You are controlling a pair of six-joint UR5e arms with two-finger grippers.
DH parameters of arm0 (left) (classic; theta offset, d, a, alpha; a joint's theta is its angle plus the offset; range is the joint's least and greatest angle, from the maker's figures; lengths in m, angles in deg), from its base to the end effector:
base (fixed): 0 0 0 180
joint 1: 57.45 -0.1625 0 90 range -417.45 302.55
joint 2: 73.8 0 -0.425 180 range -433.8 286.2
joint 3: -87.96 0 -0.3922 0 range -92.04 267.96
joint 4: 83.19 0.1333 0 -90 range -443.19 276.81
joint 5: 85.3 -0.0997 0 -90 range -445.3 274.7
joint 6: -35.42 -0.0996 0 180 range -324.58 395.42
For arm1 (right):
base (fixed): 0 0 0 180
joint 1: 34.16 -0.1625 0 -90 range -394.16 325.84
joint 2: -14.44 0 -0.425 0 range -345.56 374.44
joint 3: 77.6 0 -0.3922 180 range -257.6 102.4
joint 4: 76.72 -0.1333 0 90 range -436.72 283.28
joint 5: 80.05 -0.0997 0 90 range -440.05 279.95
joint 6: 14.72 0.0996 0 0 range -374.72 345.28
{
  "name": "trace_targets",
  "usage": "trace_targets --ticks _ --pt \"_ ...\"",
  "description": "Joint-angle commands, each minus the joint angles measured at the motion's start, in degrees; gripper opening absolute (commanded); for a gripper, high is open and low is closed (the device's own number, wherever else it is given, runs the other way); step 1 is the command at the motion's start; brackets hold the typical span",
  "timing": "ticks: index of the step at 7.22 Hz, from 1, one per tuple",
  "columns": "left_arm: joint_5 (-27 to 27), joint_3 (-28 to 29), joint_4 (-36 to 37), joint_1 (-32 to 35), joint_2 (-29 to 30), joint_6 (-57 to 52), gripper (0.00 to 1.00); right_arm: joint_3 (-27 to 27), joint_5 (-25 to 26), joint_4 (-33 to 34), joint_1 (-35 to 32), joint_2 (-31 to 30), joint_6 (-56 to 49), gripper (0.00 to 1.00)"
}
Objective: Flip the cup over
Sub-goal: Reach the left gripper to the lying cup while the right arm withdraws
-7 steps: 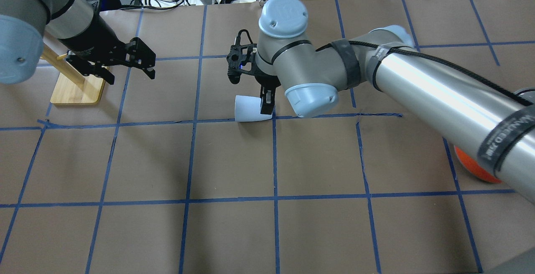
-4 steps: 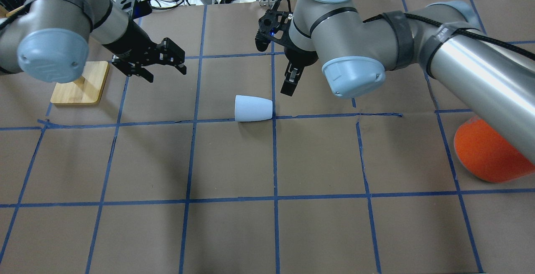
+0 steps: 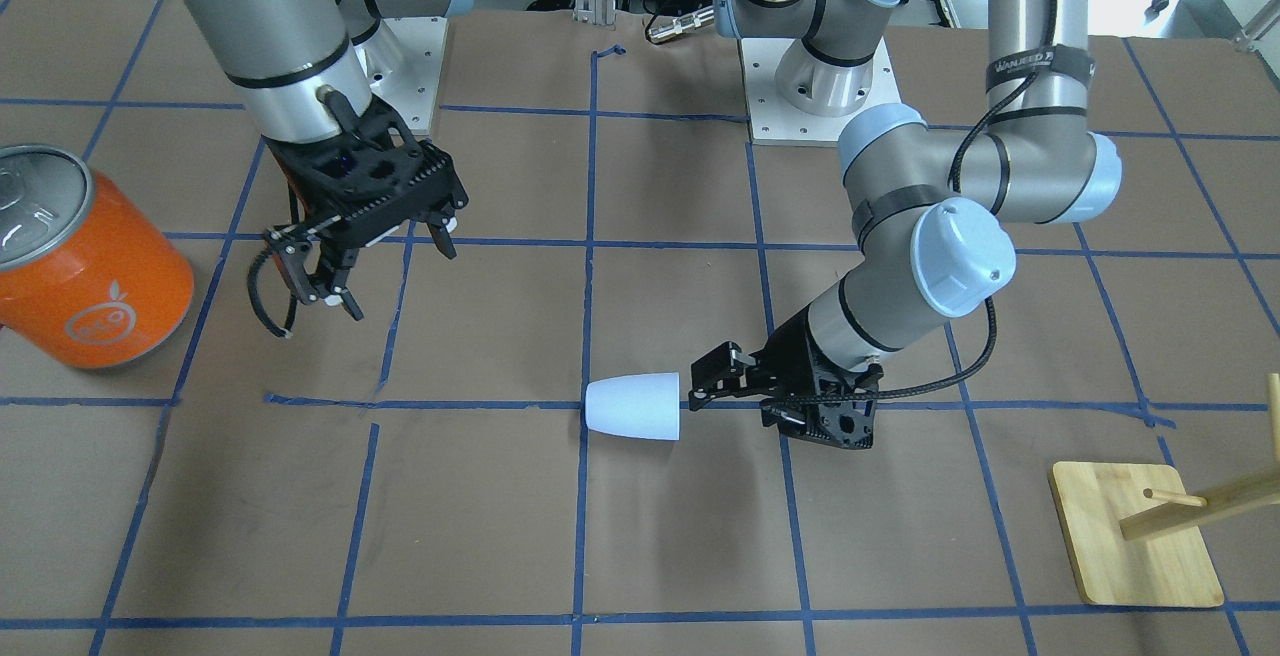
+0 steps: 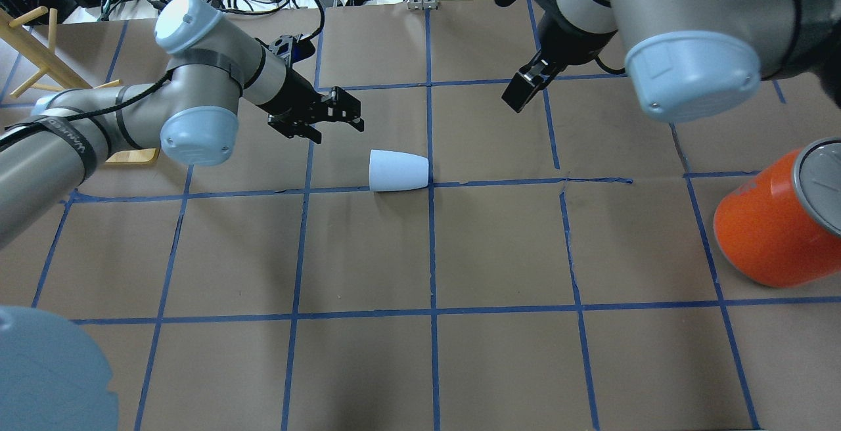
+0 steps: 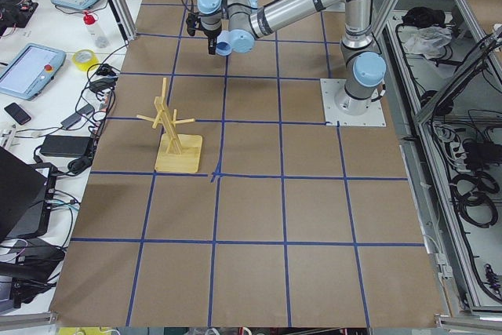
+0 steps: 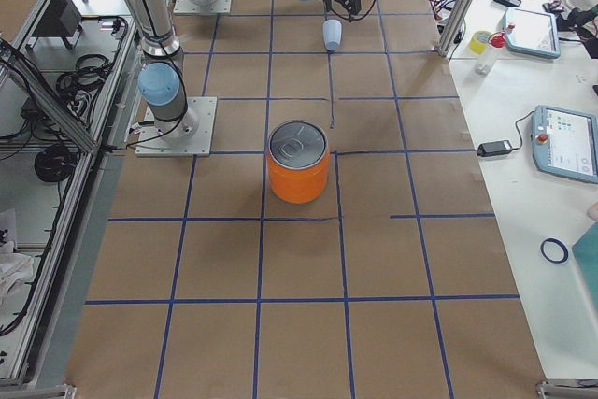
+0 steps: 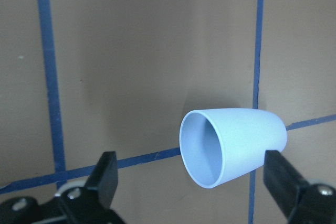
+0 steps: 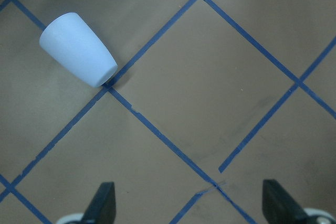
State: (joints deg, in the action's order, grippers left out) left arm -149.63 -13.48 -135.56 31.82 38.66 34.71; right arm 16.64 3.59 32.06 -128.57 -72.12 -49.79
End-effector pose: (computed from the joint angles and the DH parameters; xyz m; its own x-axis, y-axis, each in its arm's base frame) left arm -0.1689 -0.5954 0.2534 -0.9017 0.0291 0.4314 -0.0015 0.9975 -0.0704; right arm 0.1847 -0.5184 0.4564 -0.7663 -0.6421 0.0217 -0.6302 0.7446 -0.2200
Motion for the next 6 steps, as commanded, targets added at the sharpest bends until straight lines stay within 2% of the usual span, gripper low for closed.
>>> trace_targets --ticks 1,4,5,6 --pt "4.03 -0.08 4.19 2.83 3.73 4.74 1.00 -0.28 -0.06 -6.54 5.79 -4.04 4.03 0.98" --pt "4.39 -0.69 4.02 3.89 4.53 5.46 1.00 -1.59 1.25 -8.14 6.35 -6.69 5.89 1.00" --pt "4.48 -0.69 3.67 3.89 4.70 5.46 0.86 -3.69 5.96 -9.45 6.26 -6.60 6.94 1.00" --pt "5.27 -0.78 3.41 3.89 4.70 5.55 0.22 -5.19 6.52 -12.42 6.17 -6.60 13.65 1.00"
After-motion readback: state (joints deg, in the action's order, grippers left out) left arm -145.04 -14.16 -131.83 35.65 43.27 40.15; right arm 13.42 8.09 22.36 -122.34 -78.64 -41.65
